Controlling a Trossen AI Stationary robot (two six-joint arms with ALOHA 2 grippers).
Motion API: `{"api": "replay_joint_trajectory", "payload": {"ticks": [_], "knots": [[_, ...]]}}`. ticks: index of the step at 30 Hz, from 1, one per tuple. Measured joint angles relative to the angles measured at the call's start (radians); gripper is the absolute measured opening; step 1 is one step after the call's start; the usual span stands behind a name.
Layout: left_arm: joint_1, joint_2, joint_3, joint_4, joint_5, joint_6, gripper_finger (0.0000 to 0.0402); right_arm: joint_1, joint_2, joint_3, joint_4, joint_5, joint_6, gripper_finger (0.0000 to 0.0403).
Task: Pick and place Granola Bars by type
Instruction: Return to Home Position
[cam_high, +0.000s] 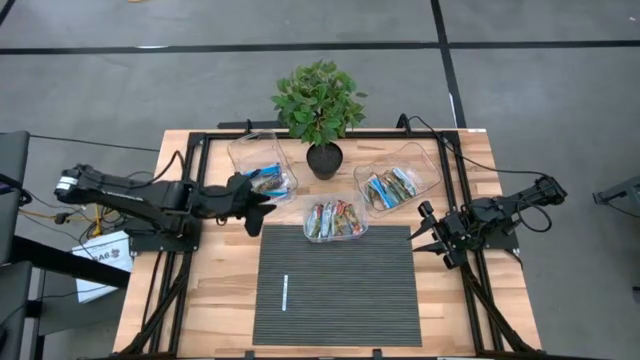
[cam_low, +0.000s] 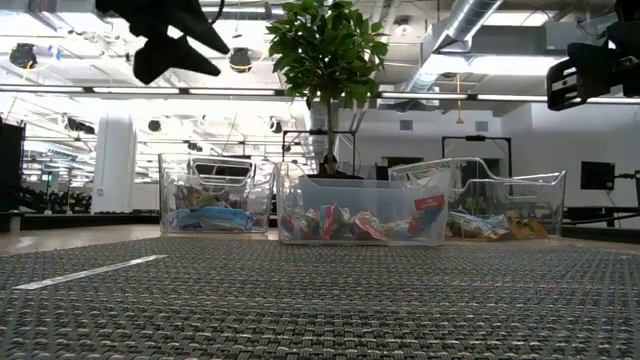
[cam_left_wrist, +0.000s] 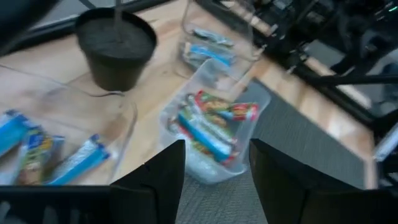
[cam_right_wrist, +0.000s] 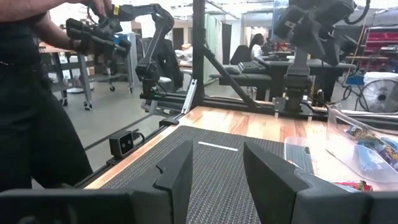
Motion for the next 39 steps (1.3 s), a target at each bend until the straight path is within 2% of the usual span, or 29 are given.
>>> {"api": "replay_joint_trajectory", "payload": {"ticks": [2, 5, 9, 13, 19, 22, 25, 31, 39], "knots": [[-0.012, 0.0, 0.0, -0.029, -0.02, 0.015, 0.017, 0.0, 0.0, 0.0, 0.0, 0.0, 0.0, 0.0137], [-0.031, -0.021, -0.017, -0.012, 0.008, 0.02, 0.0169, 0.0, 0.0, 0.0, 0.0, 0.0, 0.0, 0.0135], [-0.062, -0.047, -0.101, 0.217, -0.013, 0.17, 0.0169, 0.0, 0.0, 0.0, 0.0, 0.0, 0.0, 0.0134], [-0.118, -0.071, -0.22, 0.508, 0.109, 0.353, 0.0169, 0.0, 0.001, 0.0, 0.0, 0.0, 0.0, 0.0136], [-0.186, -0.147, -0.375, 0.68, 0.269, 0.541, 0.0169, 0.0, 0.001, 0.0, 0.0, 0.0, 0.0, 0.0135], [-0.209, -0.214, -0.434, 0.693, 0.366, 0.636, 0.0169, 0.0, 0.001, 0.0, 0.0, 0.0, 0.0, 0.0134], [-0.228, -0.294, -0.483, 0.684, 0.41, 0.656, 0.0169, 0.0, 0.001, 0.0, 0.0, 0.0, 0.0, 0.0136], [-0.256, -0.46, -0.572, 0.579, 0.411, 0.655, 0.0169, 0.0, 0.001, 0.0, 0.0, 0.0, 0.0, 0.0135], [-0.266, -0.669, -0.619, 0.445, 0.411, 0.656, 0.0169, 0.0, 0.001, 0.0, 0.0, 0.0, 0.0, 0.0134]]}}
